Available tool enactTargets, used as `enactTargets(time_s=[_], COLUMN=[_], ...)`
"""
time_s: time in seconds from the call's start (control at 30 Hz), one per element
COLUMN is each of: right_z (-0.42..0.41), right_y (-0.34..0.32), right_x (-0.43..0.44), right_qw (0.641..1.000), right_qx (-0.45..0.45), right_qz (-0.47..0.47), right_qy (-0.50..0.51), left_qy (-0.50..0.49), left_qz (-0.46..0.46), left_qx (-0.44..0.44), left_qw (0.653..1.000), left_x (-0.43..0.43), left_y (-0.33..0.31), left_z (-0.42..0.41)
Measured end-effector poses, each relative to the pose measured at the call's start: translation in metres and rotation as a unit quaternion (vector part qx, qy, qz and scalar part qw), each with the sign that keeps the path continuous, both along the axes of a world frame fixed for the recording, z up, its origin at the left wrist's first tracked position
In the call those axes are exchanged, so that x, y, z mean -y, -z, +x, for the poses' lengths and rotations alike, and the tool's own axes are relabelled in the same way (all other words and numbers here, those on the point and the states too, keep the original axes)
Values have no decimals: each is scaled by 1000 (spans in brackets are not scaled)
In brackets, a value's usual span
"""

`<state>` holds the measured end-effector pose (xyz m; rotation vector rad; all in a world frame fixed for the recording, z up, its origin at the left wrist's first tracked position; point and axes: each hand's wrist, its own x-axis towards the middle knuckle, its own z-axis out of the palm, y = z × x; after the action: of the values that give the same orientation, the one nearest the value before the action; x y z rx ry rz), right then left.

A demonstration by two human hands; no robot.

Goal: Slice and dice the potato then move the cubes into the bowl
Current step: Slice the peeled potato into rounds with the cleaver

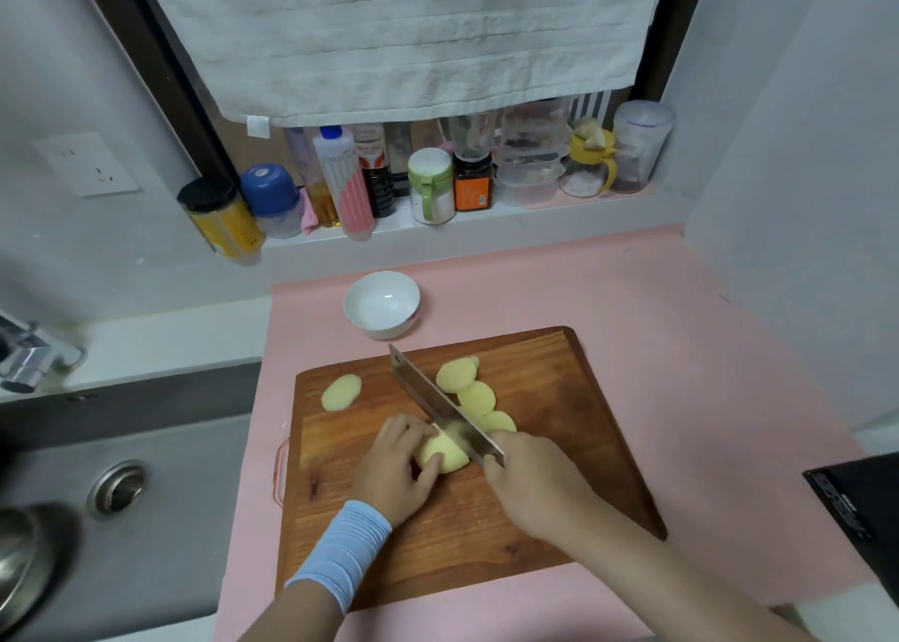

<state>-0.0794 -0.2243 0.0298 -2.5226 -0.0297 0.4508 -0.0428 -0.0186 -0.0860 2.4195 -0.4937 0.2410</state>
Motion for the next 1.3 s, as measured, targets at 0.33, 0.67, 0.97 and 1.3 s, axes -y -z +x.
enactTargets(time_s=[0.33,0.67,0.97,1.3], right_z=[-27,-34,-28,-13], right_y=[0,3,2,-4], right_x=[-21,-21,-23,-22], right_qw=[996,997,997,996], right_qx=[39,23,1,-47], right_qz=[-79,-78,-78,-76], right_qy=[-6,16,17,1], left_qy=[-23,-15,-10,-33], left_qz=[-16,7,0,-9], left_qx=[34,42,52,30], left_qw=[999,999,999,999], left_x=[9,11,14,18], left_y=[14,24,25,34], left_z=[-9,-8,-7,-5])
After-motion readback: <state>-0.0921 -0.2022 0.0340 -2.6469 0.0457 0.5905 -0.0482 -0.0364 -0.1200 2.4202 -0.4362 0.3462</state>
